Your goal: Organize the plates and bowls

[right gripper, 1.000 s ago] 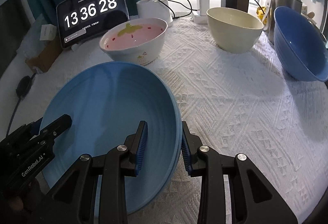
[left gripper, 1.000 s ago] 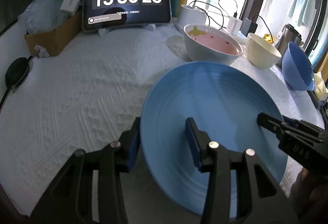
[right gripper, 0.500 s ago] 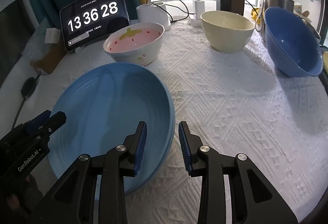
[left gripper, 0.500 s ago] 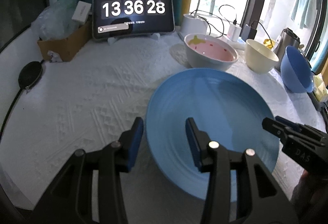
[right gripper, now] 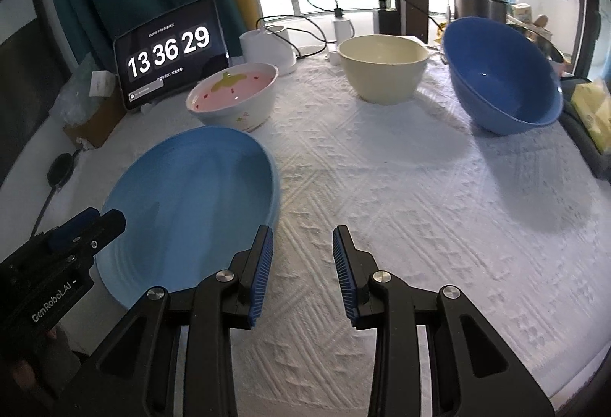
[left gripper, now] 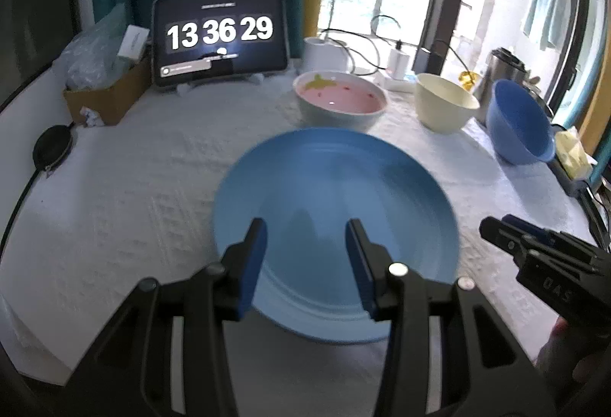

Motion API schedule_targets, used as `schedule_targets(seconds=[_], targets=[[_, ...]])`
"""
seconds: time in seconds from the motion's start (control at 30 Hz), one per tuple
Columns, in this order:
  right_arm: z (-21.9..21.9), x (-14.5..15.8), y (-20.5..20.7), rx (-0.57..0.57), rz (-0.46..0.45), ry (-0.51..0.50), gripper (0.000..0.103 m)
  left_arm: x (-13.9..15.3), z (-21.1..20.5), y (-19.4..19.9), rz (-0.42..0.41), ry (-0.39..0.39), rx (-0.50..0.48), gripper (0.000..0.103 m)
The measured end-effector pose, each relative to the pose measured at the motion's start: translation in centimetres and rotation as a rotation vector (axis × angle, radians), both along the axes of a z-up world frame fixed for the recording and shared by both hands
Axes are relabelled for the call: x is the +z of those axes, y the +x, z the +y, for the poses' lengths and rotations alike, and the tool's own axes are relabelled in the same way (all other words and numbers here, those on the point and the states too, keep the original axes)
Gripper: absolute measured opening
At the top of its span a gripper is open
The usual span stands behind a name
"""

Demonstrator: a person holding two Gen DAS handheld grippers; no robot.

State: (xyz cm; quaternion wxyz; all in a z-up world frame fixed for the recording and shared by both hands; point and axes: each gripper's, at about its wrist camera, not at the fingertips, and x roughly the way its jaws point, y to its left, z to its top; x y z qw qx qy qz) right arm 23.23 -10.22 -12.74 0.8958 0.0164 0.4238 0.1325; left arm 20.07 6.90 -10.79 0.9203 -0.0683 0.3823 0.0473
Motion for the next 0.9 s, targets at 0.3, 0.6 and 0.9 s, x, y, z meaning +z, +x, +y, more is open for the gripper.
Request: schedule_targets(seconds=[0.3,0.6,0.9], targets=[[-3.5,0.4,-0.8,-0.042,-0.019,0.041,0.035,0.4,-3.6,0.1,0.012,0.026,-0.057,0.044],[-7.2,0.1,-0.7,-0.081,-0.019,0.075,0.035,0.2,-7.7,0.9,0.028,0.038,-0.106,0.044],[-10.5,-0.4,0.1,-0.129,-0.014,0.093,0.035,0.3,-11.1,2.3,0.032,0.054,-0.171,0.044]])
